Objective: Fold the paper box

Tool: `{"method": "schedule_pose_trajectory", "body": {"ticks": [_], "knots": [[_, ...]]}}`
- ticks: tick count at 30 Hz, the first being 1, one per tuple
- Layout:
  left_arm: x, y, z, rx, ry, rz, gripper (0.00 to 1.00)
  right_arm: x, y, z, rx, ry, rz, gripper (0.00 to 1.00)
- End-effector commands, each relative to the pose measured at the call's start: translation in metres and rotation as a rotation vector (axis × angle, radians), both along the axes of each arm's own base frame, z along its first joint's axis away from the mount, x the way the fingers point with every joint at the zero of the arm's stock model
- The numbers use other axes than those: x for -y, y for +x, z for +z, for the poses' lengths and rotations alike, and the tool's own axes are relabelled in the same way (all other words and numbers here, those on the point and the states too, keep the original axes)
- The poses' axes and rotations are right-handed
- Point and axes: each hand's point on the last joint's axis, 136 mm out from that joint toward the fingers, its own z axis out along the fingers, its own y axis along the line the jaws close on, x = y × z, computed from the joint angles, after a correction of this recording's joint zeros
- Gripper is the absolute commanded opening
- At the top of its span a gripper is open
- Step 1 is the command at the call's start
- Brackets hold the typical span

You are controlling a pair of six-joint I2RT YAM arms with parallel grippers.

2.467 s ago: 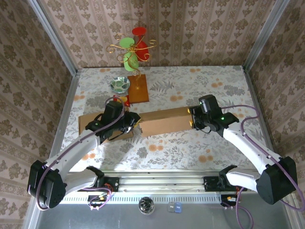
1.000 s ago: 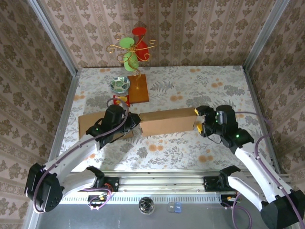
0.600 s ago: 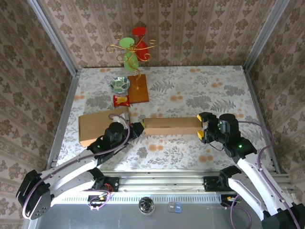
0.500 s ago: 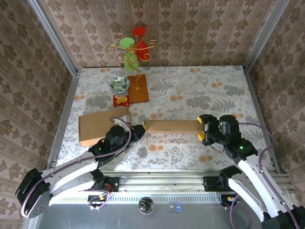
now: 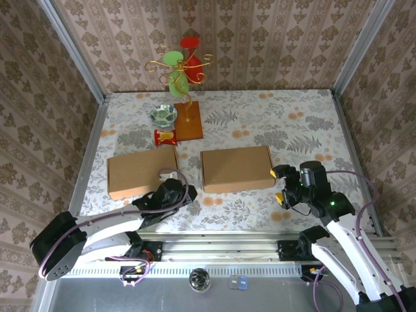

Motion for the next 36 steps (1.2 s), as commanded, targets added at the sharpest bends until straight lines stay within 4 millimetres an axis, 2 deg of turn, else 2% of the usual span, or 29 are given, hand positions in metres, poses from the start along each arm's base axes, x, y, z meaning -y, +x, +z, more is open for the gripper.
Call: {"method": "schedule_pose_trajectory", "body": {"ticks": [1, 2, 3, 4, 7, 9, 11, 14, 15, 17, 20, 23, 26, 30, 36], "knots": [[0.004, 0.018, 0.052, 0.12, 0.03, -0.012, 0.28, 0.018, 0.002, 0.021, 0.061, -0.169, 0.072, 1.0], [0.0, 0.024, 0.064, 0.143, 0.047, -0.006, 0.33, 0.024, 0.005, 0.03, 0.092, -0.228, 0.098, 1.0], [-0.006, 0.031, 0.079, 0.166, 0.06, 0.002, 0.49, 0.032, 0.009, 0.044, 0.134, -0.315, 0.125, 1.0], [-0.014, 0.039, 0.094, 0.192, 0.065, 0.011, 0.99, 0.042, 0.013, 0.058, 0.172, -0.415, 0.148, 1.0], [-0.045, 0.067, 0.129, 0.256, 0.076, 0.035, 1.0, 0.07, 0.026, 0.091, 0.257, -0.706, 0.195, 1.0], [-0.083, 0.086, 0.134, 0.237, 0.15, 0.133, 1.0, 0.096, 0.039, 0.105, 0.276, -0.893, 0.143, 1.0], [-0.126, 0.103, 0.137, 0.236, 0.233, 0.229, 1.0, 0.12, 0.052, 0.107, 0.294, -1.055, 0.052, 1.0], [-0.196, 0.117, 0.132, 0.191, 0.474, 0.422, 1.0, 0.13, 0.08, 0.085, 0.391, -1.254, 0.053, 1.0], [-0.214, 0.121, 0.132, 0.197, 0.575, 0.442, 1.0, 0.129, 0.09, 0.076, 0.419, -1.294, 0.063, 1.0], [-0.236, 0.128, 0.13, 0.224, 0.741, 0.421, 1.0, 0.121, 0.105, 0.046, 0.463, -1.342, 0.131, 1.0], [-0.251, 0.141, 0.118, 0.297, 0.891, 0.354, 1.0, 0.118, 0.116, 0.013, 0.463, -1.392, 0.191, 1.0], [-0.267, 0.146, 0.102, 0.303, 0.925, 0.343, 1.0, 0.111, 0.127, -0.009, 0.509, -1.419, 0.242, 1.0], [-0.269, 0.155, 0.088, 0.388, 0.949, 0.311, 1.0, 0.102, 0.137, -0.018, 0.569, -1.42, 0.27, 1.0], [-0.271, 0.167, 0.07, 0.514, 0.909, 0.335, 1.0, 0.099, 0.153, -0.017, 0.598, -1.429, 0.276, 1.0], [-0.278, 0.186, 0.043, 0.498, 0.863, 0.337, 1.0, 0.104, 0.173, -0.02, 0.618, -1.449, 0.278, 1.0]]}}
